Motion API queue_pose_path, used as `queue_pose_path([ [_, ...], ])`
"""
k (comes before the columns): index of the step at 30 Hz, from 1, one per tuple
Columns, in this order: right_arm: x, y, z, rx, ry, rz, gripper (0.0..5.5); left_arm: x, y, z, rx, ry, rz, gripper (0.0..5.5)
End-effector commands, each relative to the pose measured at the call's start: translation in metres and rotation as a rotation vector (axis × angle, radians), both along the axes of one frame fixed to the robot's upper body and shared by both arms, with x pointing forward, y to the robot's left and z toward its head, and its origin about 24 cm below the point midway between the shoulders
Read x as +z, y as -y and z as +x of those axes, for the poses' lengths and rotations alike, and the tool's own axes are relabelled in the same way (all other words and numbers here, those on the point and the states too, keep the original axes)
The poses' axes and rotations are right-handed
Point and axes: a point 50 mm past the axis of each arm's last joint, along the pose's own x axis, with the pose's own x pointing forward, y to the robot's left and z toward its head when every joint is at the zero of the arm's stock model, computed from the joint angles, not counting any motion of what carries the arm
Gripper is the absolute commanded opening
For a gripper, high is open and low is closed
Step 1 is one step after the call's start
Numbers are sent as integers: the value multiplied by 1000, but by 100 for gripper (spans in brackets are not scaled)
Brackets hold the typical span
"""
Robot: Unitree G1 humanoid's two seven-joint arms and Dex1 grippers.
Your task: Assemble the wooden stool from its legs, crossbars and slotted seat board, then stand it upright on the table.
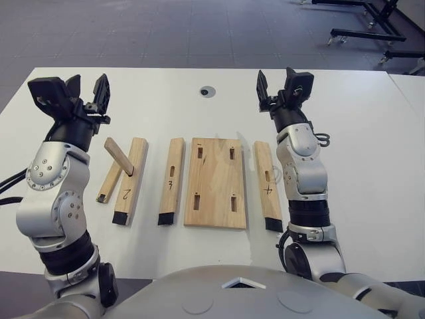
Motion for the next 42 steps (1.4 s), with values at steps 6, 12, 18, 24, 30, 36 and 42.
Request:
queue_pose_path([
  [6,7,5,5,8,12,-24,347,3,3,2,-25,1,2,274],
  [12,14,6,12,30,20,-18,347,-47,-1,11,-4,-191,6,274],
  [18,15,2,12,64,13,-21,347,-91,-10,4,49,-305,6,274],
  [24,14,2,12,56,16,-24,347,-55,-11,15,50,-129,-44,274],
  [30,12,-2,11,59,15,-19,347,-17,-4,18,17,13,-83,274],
  [36,8,3,6,32,10,-14,347,-6,-13,-2,23,25,-55,274],
  [42,4,2,2,12,2,-1,347,-29,-15,-11,25,-75,-47,274],
])
